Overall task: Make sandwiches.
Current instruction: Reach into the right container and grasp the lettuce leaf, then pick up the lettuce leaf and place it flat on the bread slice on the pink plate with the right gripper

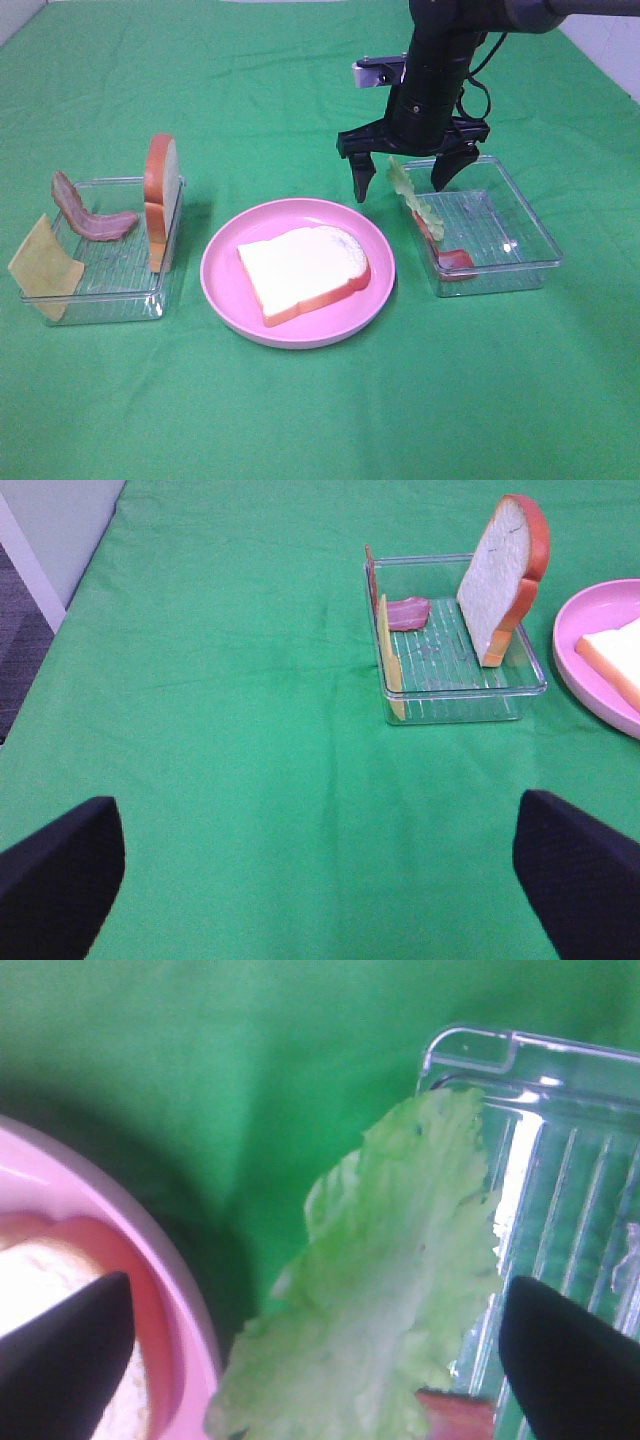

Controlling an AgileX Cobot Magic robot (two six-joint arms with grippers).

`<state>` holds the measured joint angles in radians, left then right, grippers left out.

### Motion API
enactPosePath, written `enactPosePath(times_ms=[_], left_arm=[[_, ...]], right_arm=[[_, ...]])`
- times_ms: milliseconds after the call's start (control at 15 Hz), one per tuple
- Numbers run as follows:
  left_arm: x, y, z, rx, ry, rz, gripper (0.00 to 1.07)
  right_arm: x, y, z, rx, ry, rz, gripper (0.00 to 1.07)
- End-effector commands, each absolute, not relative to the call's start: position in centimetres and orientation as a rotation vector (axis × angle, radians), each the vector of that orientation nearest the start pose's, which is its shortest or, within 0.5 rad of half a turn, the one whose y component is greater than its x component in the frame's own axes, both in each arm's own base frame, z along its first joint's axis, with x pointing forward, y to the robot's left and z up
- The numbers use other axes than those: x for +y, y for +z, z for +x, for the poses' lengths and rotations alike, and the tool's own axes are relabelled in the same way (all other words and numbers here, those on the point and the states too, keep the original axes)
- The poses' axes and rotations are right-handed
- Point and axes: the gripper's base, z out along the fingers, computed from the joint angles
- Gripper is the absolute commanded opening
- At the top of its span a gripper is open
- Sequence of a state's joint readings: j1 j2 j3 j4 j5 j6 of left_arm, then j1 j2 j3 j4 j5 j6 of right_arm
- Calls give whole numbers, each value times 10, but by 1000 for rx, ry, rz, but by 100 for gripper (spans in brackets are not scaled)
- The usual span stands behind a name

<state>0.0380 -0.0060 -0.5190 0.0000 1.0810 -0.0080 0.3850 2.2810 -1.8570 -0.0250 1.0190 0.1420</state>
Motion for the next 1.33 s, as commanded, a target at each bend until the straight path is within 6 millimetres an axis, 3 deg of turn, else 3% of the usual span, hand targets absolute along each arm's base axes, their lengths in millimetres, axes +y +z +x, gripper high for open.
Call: enactPosePath(times_ms=[67, 333, 467, 800, 1333], left_arm=[[0, 281, -11, 2021, 20, -47, 101], [0, 281, -11, 2021, 20, -47, 101], [0, 281, -11, 2021, 20, -47, 101], [0, 281, -11, 2021, 20, -47, 101], [0, 281, -11, 2021, 20, -47, 101]], right_arm=[[175, 162, 444, 2887, 18, -395, 78], [169, 162, 446, 2883, -88, -381, 24], [166, 162, 446, 2882, -137, -417, 2], [166, 168, 445, 2865, -140, -467, 0], [158, 255, 438, 2768, -203, -528, 0]])
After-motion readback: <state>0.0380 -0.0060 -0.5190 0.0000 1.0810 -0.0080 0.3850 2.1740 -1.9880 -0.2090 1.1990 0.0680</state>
